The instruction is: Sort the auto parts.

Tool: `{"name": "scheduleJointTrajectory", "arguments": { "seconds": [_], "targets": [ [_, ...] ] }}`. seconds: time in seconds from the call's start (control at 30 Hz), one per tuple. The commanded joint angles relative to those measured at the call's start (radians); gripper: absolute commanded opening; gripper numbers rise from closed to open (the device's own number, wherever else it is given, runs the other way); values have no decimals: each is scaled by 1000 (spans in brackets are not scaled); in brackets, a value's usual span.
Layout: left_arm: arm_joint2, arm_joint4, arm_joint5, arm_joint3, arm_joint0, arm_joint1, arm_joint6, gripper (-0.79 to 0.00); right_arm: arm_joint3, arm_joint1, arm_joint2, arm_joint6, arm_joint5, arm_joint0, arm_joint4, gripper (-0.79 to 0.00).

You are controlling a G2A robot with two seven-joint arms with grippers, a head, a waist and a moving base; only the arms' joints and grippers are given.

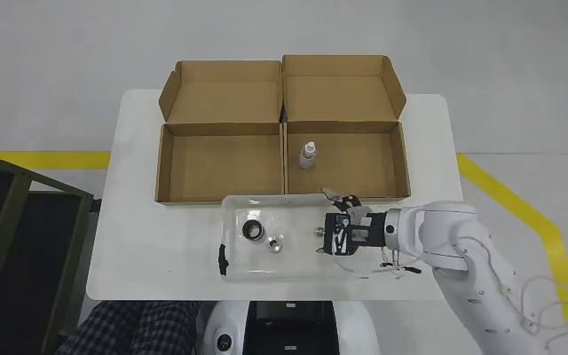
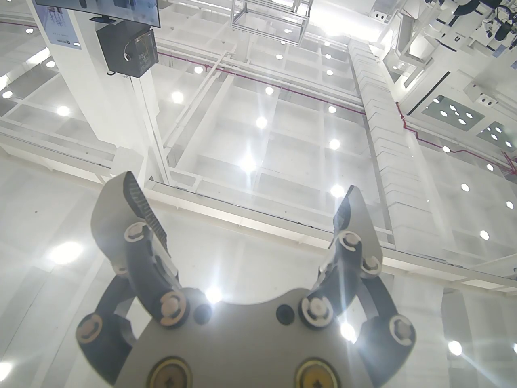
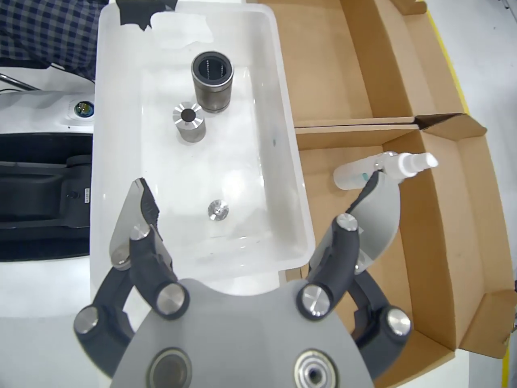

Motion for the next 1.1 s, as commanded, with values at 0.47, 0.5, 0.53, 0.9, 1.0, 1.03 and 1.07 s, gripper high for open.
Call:
{"name": "scheduleJointTrajectory", "arguments": {
  "seconds": [0.47,0.5,0.53,0.9,1.0,1.03,1.07],
  "targets": [
    [0,0,0,0,0,0,0,0,35,47,-119,76,4,55,-17,-86],
    [0,0,0,0,0,0,0,0,42,47,-124,80,7,60,-23,-95],
    [0,0,0,0,0,0,0,0,50,48,-130,85,13,64,-29,-102],
    [0,0,0,0,0,0,0,0,108,43,-202,87,52,112,-92,-188],
    [0,0,0,0,0,0,0,0,117,42,-221,98,61,125,-119,-222],
    [0,0,0,0,0,0,0,0,119,41,-227,101,65,130,-129,-234],
    [0,0,0,0,0,0,0,0,122,41,-234,99,68,133,-133,-243]
  ]
}}
